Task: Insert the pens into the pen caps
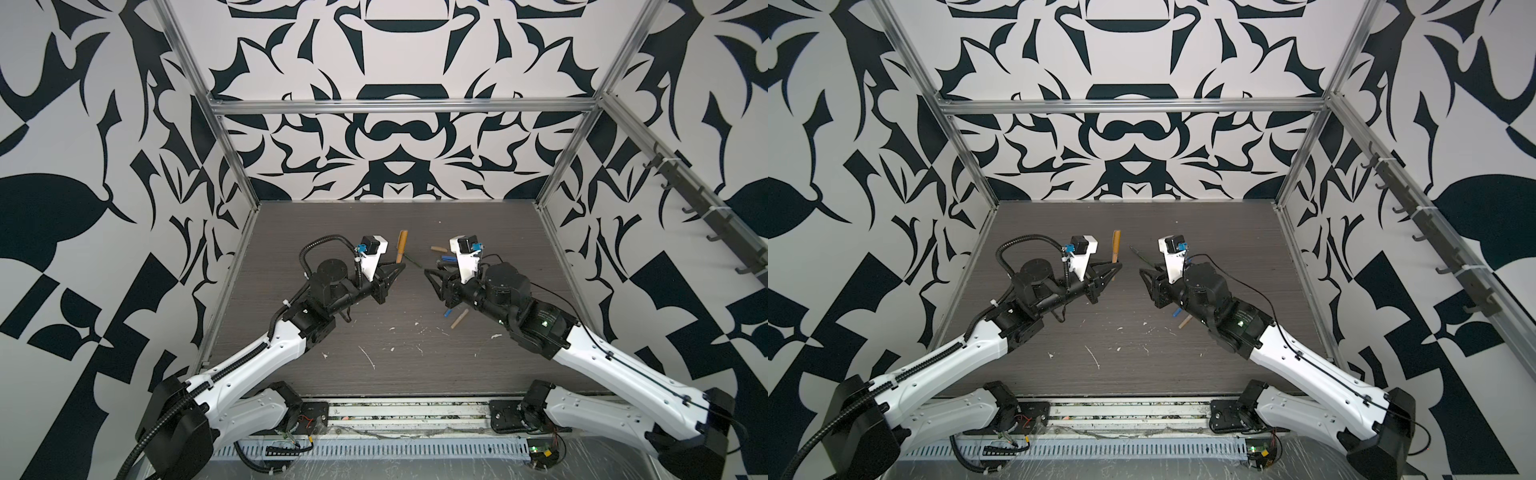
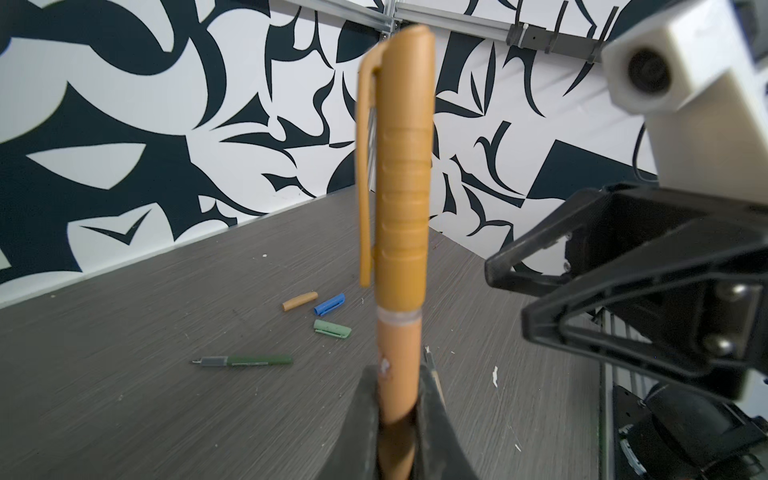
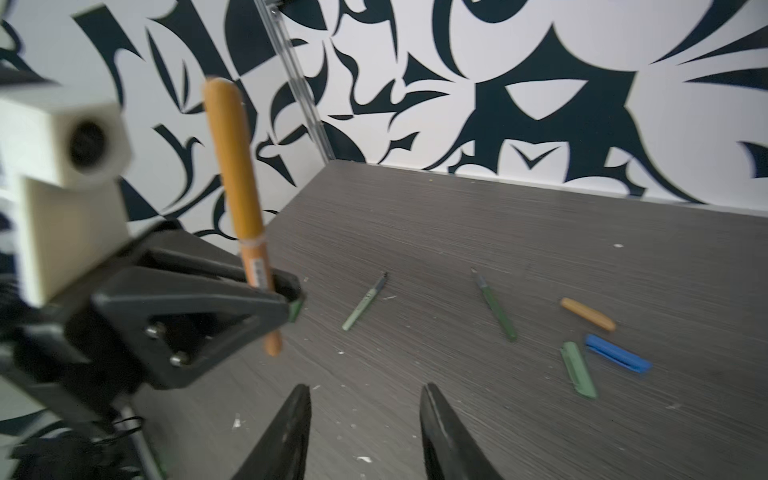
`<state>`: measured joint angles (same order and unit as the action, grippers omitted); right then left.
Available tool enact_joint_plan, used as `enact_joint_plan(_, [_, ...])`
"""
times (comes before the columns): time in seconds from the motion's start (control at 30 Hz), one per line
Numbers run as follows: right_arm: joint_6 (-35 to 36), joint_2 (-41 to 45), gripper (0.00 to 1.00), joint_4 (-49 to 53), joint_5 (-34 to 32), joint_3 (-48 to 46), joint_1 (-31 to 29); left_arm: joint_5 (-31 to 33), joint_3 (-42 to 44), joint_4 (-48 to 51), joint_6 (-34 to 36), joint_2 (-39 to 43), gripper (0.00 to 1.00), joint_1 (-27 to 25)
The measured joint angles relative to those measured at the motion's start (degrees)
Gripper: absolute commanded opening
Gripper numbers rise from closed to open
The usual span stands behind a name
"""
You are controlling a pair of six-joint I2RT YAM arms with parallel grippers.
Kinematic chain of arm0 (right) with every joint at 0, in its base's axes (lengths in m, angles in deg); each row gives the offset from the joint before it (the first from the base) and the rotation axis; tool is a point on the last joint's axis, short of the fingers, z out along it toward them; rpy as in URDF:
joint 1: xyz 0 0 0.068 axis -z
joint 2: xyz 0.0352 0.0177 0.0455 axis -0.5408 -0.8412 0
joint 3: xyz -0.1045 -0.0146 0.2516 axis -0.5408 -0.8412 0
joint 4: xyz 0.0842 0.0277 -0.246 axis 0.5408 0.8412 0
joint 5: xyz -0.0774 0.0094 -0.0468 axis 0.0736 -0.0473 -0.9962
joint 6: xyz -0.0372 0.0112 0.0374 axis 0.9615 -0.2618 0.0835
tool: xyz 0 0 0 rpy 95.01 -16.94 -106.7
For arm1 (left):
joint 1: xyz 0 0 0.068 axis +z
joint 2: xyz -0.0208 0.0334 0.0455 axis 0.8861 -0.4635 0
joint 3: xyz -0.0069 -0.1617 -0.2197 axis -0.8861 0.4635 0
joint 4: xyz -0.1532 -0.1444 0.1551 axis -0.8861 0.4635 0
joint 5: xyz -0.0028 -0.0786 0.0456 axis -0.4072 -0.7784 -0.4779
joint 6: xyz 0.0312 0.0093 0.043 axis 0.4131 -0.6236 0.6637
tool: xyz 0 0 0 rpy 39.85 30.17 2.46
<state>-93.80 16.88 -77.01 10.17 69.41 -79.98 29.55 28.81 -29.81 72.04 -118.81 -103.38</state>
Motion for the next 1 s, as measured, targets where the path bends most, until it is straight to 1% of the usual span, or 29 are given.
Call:
enact_joint_plan(0.07, [0.6,-0.3,0.5,1.4,-1.8,0.0,0.0,0.4,-3.8,1.4,1.2,-1.3,0.14,0.0])
enact_joint_plan(0.1, [0.9,-0.4,0.49,2.3,-1.6,0.1,0.1,0.8,-5.9,1.7,2.0,-1.9,0.14,0.0])
enact_joint_plan(0.2, [2.7,-0.5,0.39,3.7,0.0,0.3,0.1,1.3,-8.7,0.9,4.6,-2.9,0.14,0.0])
enact_joint_plan(0.23, [3.0,-0.5,0.35,4.4,0.0,0.5,0.1,1.4,-8.7,0.5,5.4,-3.1,0.14,0.0])
enact_joint_plan(0.33, [3.1,-1.7,0.3,7.6,-2.1,3.0,0.0,2.1,-7.4,-0.1,7.6,-3.7,0.14,0.0])
enact_joint_plan(0.37, [3.2,-2.1,0.26,8.3,-2.9,4.0,0.0,2.4,-6.3,-0.3,8.2,-3.7,0.14,0.0])
enact_joint_plan(0.4, [3.3,-2.3,0.2,8.6,-3.5,4.6,0.0,2.7,-5.3,-0.4,8.6,-3.7,0.14,0.0])
enact_joint_plan(0.43, [3.3,-2.1,0.19,8.5,-4.0,4.9,0.0,2.8,-4.5,-0.5,8.8,-3.7,0.14,0.0])
enact_joint_plan(0.57, [3.4,-1.6,0.19,9.0,-4.1,7.0,0.4,3.0,-2.6,-0.5,8.9,-4.0,0.14,0.0])
enact_joint_plan(0.77, [3.2,-4.0,0.39,7.3,-0.2,15.3,1.2,3.0,-2.5,-0.6,8.9,-4.5,0.14,-0.8])
enact_joint_plan(0.8, [3.1,-4.7,0.41,6.3,0.5,16.5,1.3,3.0,-2.5,-0.6,8.9,-4.6,0.14,-0.9])
enact_joint_plan(0.9, [3.0,-6.6,0.44,4.1,2.2,18.8,1.3,3.0,-2.5,-0.6,8.7,-4.6,0.14,-1.0])
enact_joint_plan(1.0, [3.0,-9.4,0.44,2.8,3.7,21.0,1.3,2.8,-2.5,-0.6,8.3,-4.6,0.14,-1.0])
